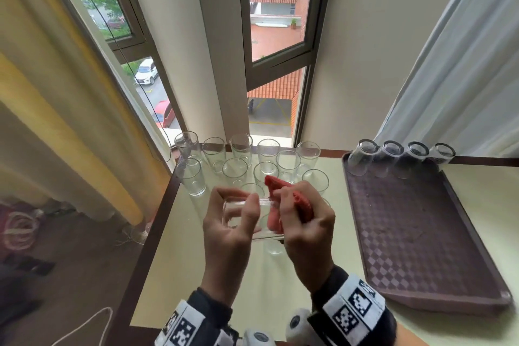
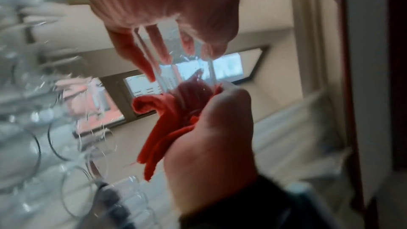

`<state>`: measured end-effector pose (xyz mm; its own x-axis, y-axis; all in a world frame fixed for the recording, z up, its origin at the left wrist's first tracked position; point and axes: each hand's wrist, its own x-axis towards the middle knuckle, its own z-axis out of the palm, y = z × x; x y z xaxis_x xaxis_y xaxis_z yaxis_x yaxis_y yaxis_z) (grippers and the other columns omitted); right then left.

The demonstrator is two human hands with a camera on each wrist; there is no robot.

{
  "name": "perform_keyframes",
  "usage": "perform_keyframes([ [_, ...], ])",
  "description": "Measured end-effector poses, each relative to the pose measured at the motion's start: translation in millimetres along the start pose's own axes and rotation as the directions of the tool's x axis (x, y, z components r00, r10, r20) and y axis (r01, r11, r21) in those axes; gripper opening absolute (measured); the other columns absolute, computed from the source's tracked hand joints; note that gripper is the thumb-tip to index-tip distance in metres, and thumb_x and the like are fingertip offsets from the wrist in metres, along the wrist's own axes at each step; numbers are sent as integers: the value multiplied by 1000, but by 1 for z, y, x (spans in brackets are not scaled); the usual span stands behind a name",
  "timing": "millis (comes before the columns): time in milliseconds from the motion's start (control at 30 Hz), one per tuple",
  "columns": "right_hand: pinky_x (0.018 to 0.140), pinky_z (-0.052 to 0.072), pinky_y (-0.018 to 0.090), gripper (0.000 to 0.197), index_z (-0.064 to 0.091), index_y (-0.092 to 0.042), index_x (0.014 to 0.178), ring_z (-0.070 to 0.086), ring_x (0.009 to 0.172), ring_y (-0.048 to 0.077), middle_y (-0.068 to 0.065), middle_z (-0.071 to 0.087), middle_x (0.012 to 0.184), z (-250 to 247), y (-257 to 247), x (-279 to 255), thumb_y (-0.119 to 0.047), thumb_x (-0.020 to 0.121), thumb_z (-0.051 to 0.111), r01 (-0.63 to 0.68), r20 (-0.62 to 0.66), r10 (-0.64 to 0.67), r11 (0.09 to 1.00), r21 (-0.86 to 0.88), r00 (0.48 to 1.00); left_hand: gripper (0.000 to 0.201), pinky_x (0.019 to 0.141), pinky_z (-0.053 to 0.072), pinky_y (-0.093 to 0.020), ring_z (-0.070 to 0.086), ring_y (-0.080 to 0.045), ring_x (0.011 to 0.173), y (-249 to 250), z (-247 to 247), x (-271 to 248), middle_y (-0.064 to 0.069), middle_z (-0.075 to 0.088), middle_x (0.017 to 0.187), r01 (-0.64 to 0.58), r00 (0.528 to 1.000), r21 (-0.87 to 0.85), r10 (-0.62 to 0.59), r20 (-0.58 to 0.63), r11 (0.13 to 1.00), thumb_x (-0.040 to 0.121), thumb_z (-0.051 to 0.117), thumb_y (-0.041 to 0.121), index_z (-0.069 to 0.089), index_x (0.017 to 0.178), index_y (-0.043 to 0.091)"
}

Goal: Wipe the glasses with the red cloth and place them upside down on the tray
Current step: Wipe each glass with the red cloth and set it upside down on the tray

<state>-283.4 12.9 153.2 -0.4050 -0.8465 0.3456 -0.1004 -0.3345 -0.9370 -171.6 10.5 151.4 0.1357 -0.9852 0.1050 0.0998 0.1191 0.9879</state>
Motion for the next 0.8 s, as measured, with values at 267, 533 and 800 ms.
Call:
perform_keyframes([
  [267, 68, 55, 48, 26, 62, 4, 77, 63, 68, 31, 13, 70, 73, 3, -8, 9, -6, 99, 53, -408, 49, 407, 888, 211, 912, 46, 68, 61, -38, 68, -16, 97, 6, -12, 7, 5, 63, 108, -175, 975, 189, 144, 168, 966, 69, 75, 51, 53, 108, 37],
  [533, 73, 55, 60, 35, 62, 11, 93, 63, 74, 42, 35, 65, 85, -8, 1, 10, -22, 101, 50, -624, 110, 661, 623, 472, 742, 108, 99, 53, -44, 58, -29, 126, -13, -12, -4, -5, 58, 136, 100, 940, -176, -36, 339, 979, 61, 94, 34, 31, 148, 29],
  [800, 92, 52, 62, 41, 63, 9, 114, 66, 100, 51, 36, 66, 109, -16, 16, 7, -22, 87, 61, -698, 152, 752, 490, 523, 642, 67, 104, 47, -57, 60, -33, 124, -23, 7, 8, -19, 48, 140, 42, 893, 5, -40, 449, 999, 72, 87, 31, 52, 129, 39],
])
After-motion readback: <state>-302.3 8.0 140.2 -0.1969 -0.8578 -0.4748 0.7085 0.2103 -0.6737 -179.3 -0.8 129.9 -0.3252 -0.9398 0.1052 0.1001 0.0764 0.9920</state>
